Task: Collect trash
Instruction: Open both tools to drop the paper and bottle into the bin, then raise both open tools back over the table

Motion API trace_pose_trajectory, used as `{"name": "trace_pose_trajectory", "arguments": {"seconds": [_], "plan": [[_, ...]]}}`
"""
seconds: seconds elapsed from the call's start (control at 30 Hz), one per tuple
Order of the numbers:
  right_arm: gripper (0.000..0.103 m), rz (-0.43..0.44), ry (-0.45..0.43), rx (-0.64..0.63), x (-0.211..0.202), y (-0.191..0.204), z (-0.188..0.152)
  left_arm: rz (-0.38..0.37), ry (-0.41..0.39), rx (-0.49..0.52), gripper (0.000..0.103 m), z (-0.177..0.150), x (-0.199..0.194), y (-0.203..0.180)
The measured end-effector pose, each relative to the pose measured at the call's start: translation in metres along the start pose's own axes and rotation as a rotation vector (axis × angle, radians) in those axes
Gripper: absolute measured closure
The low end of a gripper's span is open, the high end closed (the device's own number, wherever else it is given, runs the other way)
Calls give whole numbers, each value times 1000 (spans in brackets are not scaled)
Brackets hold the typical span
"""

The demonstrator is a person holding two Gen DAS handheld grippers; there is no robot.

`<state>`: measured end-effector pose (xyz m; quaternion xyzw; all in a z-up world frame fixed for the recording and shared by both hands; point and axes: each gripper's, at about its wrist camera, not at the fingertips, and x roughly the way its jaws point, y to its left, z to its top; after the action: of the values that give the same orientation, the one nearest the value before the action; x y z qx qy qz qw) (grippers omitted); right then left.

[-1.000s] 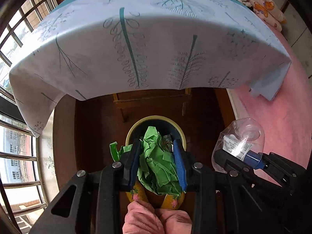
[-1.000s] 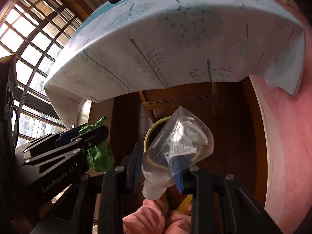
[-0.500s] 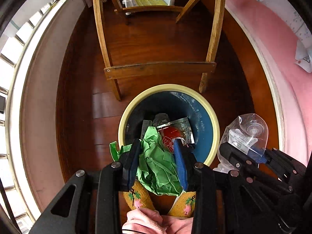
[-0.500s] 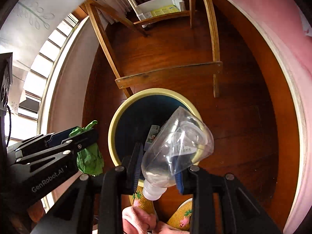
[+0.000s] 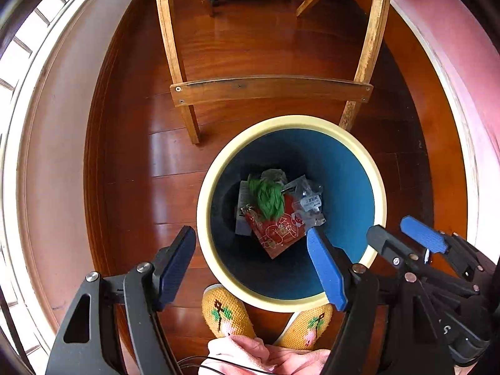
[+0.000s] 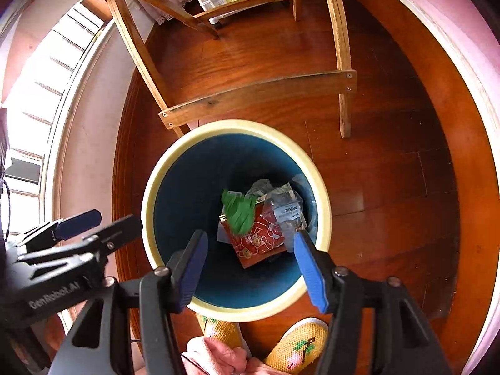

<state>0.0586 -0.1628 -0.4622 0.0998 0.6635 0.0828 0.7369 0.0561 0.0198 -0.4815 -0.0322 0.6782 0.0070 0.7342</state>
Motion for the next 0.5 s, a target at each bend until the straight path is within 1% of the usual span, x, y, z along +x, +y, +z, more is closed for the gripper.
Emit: {"name": "trace_pose_trajectory", "arguments": {"seconds": [0.1, 0.2, 0.37, 0.5], "plan": [[45, 2, -9, 0, -9, 1, 3, 10, 0, 6, 31, 1, -8, 0], [45, -4, -11, 11, -24, 5, 7, 14, 7, 8, 31, 2, -25, -1], [45, 3, 8, 48, -72, 14, 7, 3, 27, 20, 31, -1, -79, -4], [45, -1, 33, 55, -125, 31, 5, -11, 53, 33, 31, -6, -136, -5]]}}
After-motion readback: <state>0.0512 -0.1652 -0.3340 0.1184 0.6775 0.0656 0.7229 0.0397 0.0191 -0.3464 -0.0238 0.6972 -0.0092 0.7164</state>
